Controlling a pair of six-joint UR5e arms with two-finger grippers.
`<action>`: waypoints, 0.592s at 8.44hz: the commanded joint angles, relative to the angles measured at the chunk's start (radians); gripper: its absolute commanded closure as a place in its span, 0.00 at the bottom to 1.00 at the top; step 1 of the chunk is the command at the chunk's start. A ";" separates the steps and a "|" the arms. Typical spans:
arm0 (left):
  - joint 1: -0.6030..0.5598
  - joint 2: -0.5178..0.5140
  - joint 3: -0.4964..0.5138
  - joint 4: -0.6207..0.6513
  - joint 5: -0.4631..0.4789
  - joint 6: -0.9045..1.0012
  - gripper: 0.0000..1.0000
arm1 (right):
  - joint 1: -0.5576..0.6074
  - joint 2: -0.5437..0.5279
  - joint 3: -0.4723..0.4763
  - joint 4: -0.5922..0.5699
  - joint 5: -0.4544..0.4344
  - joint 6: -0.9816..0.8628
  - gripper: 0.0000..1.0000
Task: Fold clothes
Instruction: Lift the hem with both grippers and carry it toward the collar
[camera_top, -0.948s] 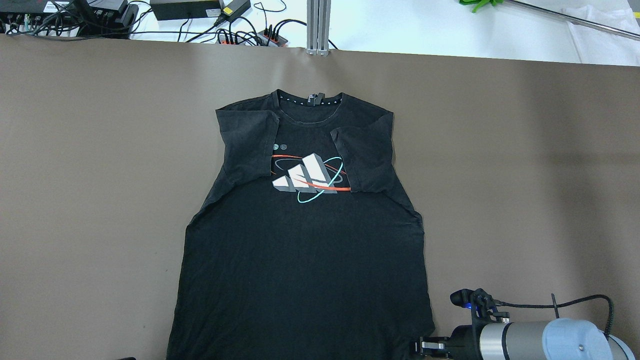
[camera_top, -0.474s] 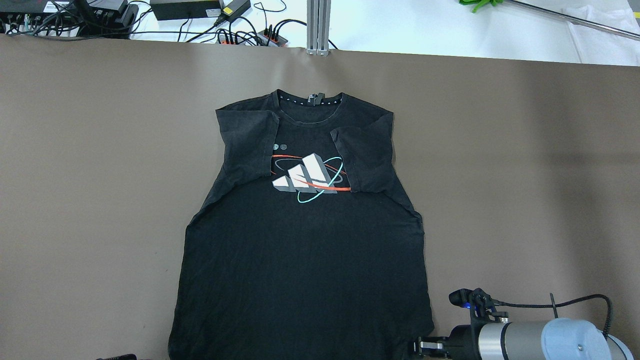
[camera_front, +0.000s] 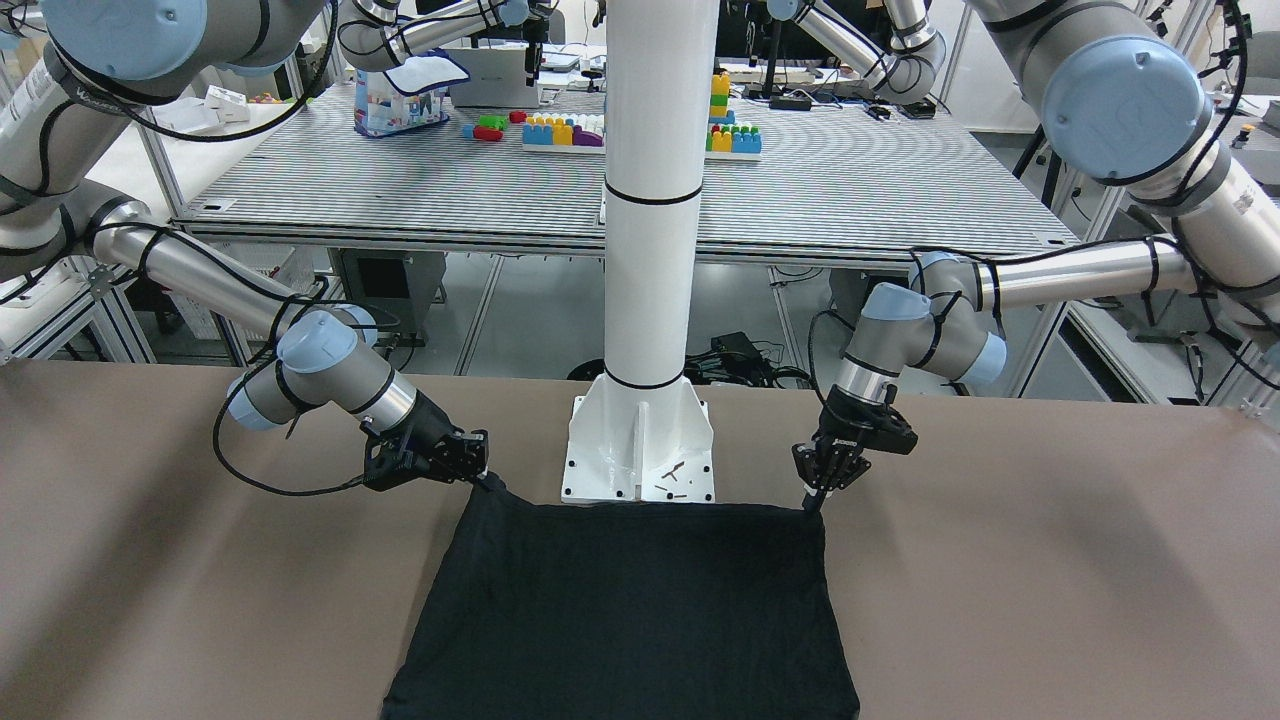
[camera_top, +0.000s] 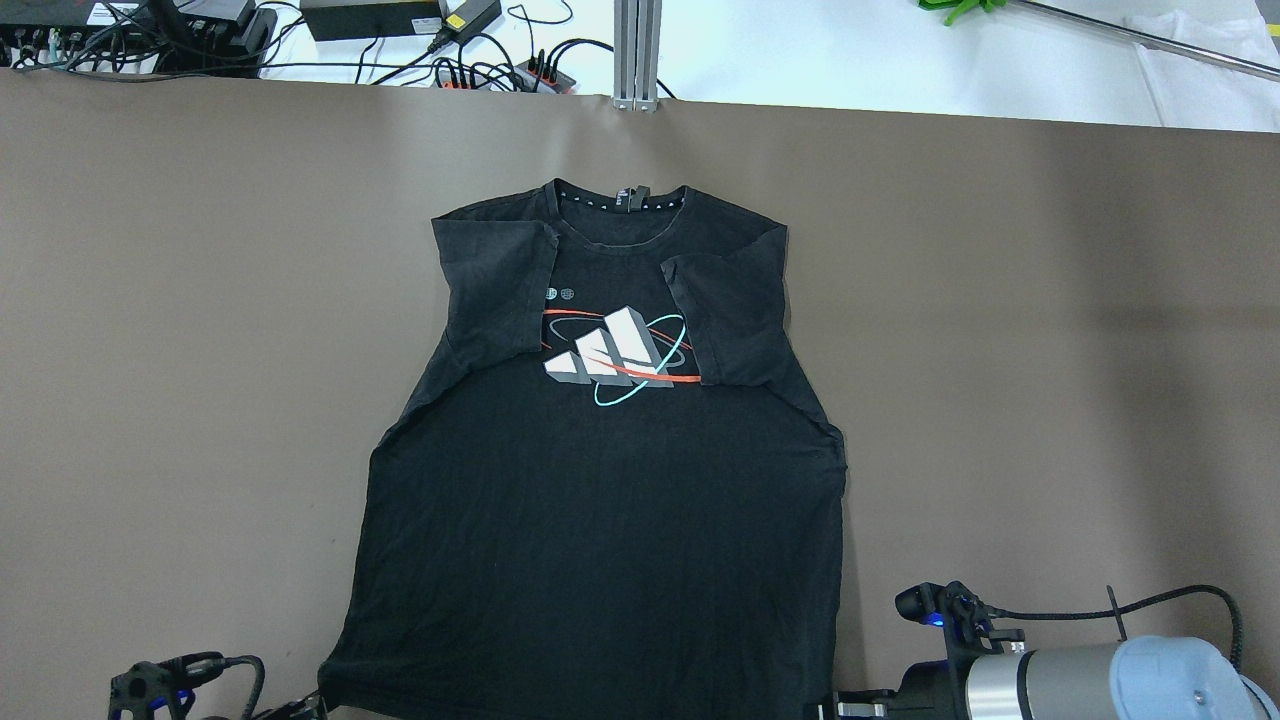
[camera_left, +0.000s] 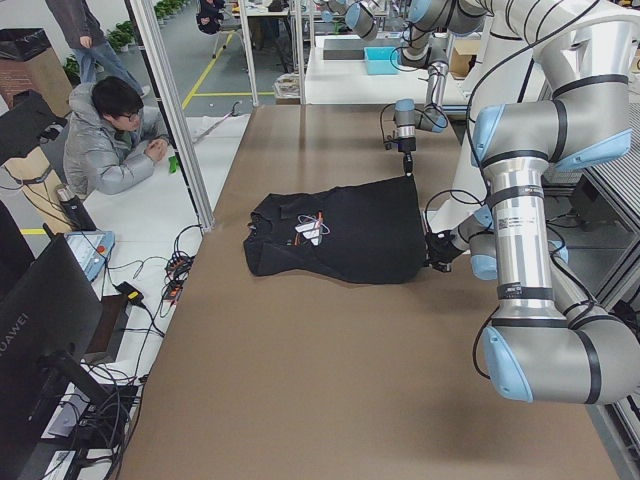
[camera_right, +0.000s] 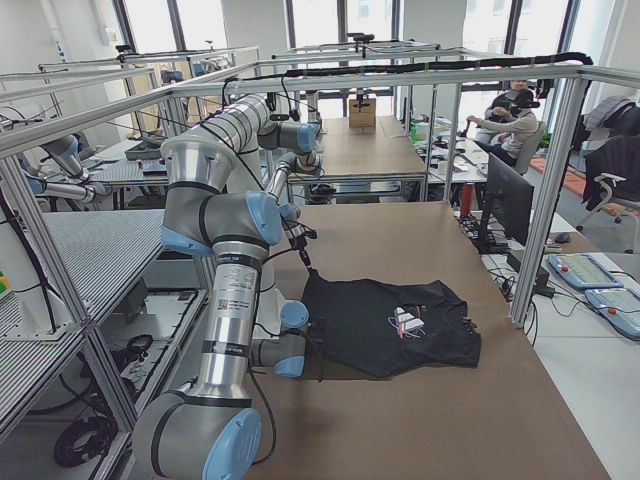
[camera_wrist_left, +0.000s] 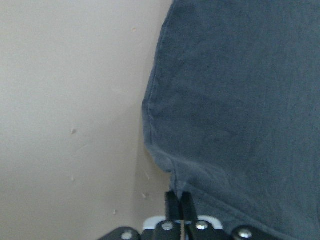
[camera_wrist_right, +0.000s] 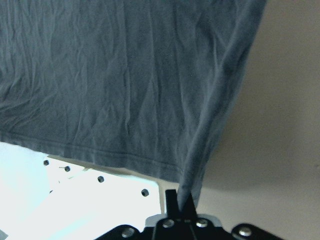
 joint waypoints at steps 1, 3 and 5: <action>0.028 0.061 -0.123 -0.005 -0.014 0.070 1.00 | 0.009 -0.023 0.108 0.001 0.132 0.008 1.00; 0.110 0.066 -0.238 -0.005 -0.004 0.078 1.00 | 0.010 -0.028 0.157 0.030 0.256 0.011 1.00; 0.196 0.141 -0.368 -0.005 -0.002 0.078 1.00 | 0.013 -0.049 0.165 0.179 0.327 0.089 1.00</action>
